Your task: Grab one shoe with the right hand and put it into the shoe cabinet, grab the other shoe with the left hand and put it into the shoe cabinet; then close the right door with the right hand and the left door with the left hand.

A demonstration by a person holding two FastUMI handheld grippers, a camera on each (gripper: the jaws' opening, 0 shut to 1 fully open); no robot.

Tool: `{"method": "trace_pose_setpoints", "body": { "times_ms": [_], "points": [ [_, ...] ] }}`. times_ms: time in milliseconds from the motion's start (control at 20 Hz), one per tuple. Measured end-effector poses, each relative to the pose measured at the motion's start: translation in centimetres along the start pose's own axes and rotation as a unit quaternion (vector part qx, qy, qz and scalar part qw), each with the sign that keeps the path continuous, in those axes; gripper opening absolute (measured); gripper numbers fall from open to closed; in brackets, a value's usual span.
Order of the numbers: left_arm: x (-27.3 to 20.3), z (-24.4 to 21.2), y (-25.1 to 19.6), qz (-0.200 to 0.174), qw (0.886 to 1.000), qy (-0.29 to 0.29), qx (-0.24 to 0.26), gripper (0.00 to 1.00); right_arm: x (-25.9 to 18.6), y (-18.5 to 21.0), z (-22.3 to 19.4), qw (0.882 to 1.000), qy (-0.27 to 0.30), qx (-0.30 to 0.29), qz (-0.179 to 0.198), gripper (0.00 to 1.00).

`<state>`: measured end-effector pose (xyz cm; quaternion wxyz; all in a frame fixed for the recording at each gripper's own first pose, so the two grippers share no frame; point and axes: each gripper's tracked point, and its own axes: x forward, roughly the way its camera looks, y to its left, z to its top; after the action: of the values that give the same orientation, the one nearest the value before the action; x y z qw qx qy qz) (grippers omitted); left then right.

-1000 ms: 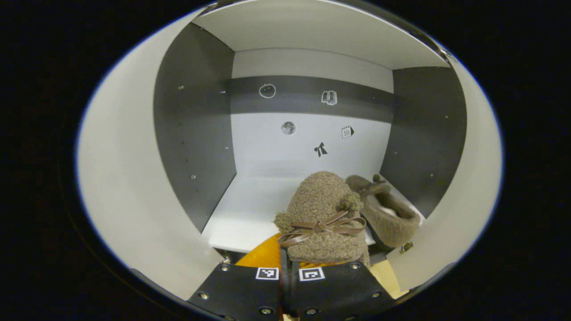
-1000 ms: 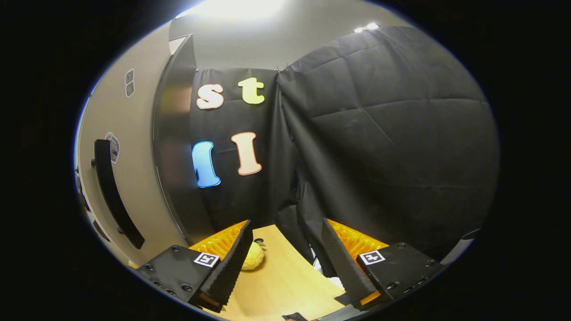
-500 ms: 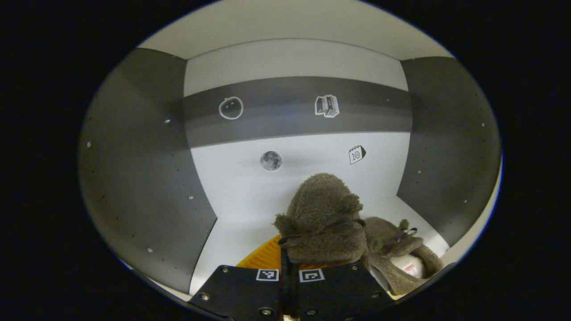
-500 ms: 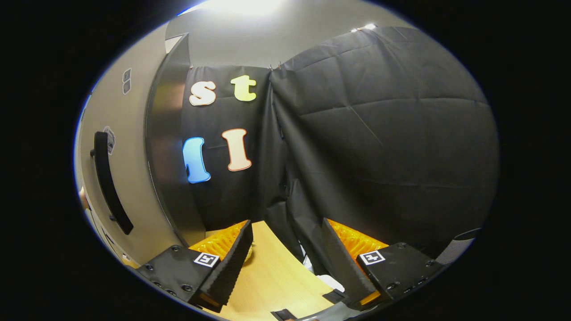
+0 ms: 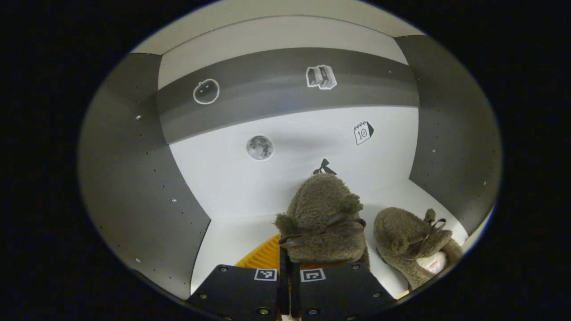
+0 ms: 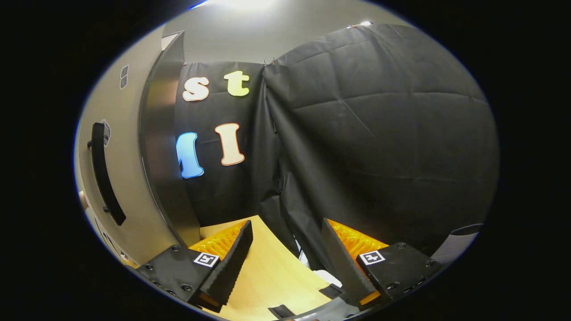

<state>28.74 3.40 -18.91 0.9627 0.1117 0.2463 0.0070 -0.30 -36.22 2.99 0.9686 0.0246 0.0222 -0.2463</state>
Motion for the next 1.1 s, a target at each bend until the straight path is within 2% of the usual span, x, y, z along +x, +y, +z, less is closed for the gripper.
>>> {"method": "trace_pose_setpoints", "body": {
  "times_ms": [50, 100, 250, 350, 600, 700, 750, 800, 850, 900, 1100],
  "points": [
    [0.0, -0.2, -0.1, -0.002, 1.000, 0.004, 0.000, 0.11, 0.0, 0.0, -0.2, 1.000, 0.001, -0.003, 0.002, 0.98],
    [-0.1, -0.6, 0.3, 0.007, 1.000, 0.008, 0.004, 0.21, 0.0, 0.1, -0.4, 1.000, 0.001, -0.007, 0.004, 0.98],
    [-1.1, -0.8, 1.9, 0.047, 0.998, 0.010, 0.050, 0.63, 0.1, 0.7, -1.0, 1.000, 0.006, -0.016, 0.010, 0.98],
    [-2.0, -0.4, 1.9, 0.046, 0.997, 0.005, 0.066, 0.90, 0.4, 0.7, -1.2, 1.000, 0.013, -0.013, 0.014, 0.98],
    [-7.6, 0.6, 0.6, 0.004, 0.999, -0.037, 0.015, 0.90, 0.7, 1.1, -0.3, 0.999, 0.006, -0.001, 0.034, 0.98],
    [-11.0, 1.4, 0.7, 0.008, 0.998, -0.062, 0.006, 0.90, 1.5, 2.2, 0.8, 0.999, 0.000, -0.005, 0.052, 0.98],
    [-12.7, 1.9, 0.7, 0.010, 0.997, -0.076, 0.003, 0.90, 2.0, 2.8, 1.4, 0.998, -0.003, -0.008, 0.062, 0.92],
    [-14.8, 2.4, 0.6, 0.013, 0.996, -0.093, 0.001, 0.94, 2.3, 3.5, 2.0, 0.997, -0.005, -0.010, 0.074, 0.92],
    [-16.9, 2.8, 0.7, 0.019, 0.994, -0.111, -0.002, 0.90, 2.6, 4.2, 2.5, 0.996, -0.007, -0.010, 0.087, 0.95],
    [-18.8, 3.1, 0.6, 0.023, 0.991, -0.128, -0.006, 0.98, 2.8, 4.8, 3.0, 0.995, -0.009, -0.011, 0.100, 0.97],
    [-26.9, 3.0, 0.9, 0.048, 0.979, -0.193, -0.035, 0.98, 3.5, 7.8, 5.2, 0.987, -0.011, -0.006, 0.159, 1.00]
  ]
}}
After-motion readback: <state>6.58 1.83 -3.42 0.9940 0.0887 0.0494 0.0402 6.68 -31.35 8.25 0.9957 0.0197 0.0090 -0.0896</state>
